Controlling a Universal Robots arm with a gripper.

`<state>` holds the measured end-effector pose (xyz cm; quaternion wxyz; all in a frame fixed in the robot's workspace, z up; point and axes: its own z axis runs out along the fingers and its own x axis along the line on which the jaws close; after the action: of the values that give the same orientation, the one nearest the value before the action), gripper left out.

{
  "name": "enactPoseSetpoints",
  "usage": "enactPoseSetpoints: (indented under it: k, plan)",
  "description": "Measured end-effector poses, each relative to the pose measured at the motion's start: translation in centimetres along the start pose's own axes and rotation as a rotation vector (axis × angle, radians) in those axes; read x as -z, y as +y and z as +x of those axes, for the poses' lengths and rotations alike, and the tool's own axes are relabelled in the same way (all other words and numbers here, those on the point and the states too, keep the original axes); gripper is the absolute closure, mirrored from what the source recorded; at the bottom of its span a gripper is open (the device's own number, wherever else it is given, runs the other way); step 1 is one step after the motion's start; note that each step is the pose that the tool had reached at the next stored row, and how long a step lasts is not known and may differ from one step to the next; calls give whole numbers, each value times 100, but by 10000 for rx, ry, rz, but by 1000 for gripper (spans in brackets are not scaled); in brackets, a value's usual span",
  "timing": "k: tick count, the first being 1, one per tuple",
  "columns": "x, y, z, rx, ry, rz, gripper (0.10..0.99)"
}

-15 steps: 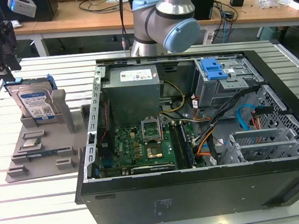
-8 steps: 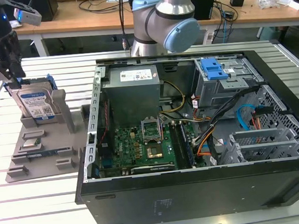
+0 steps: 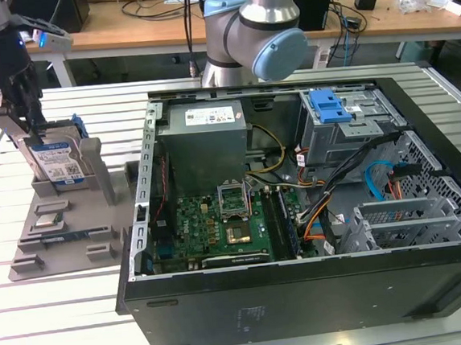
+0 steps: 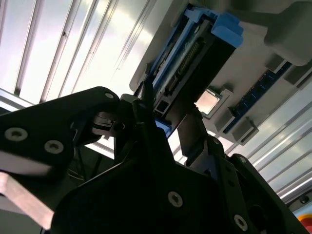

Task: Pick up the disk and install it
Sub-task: 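Pick up the disk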

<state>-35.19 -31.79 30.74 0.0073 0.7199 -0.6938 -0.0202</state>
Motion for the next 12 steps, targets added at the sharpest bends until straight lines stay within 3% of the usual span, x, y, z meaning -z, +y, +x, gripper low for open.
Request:
enactPoseSetpoints:
  k: [6,12]
  plan:
    - [-150,-6,-1,11,0,1,604]
    - [-159,-6,-1,11,1,0,604]
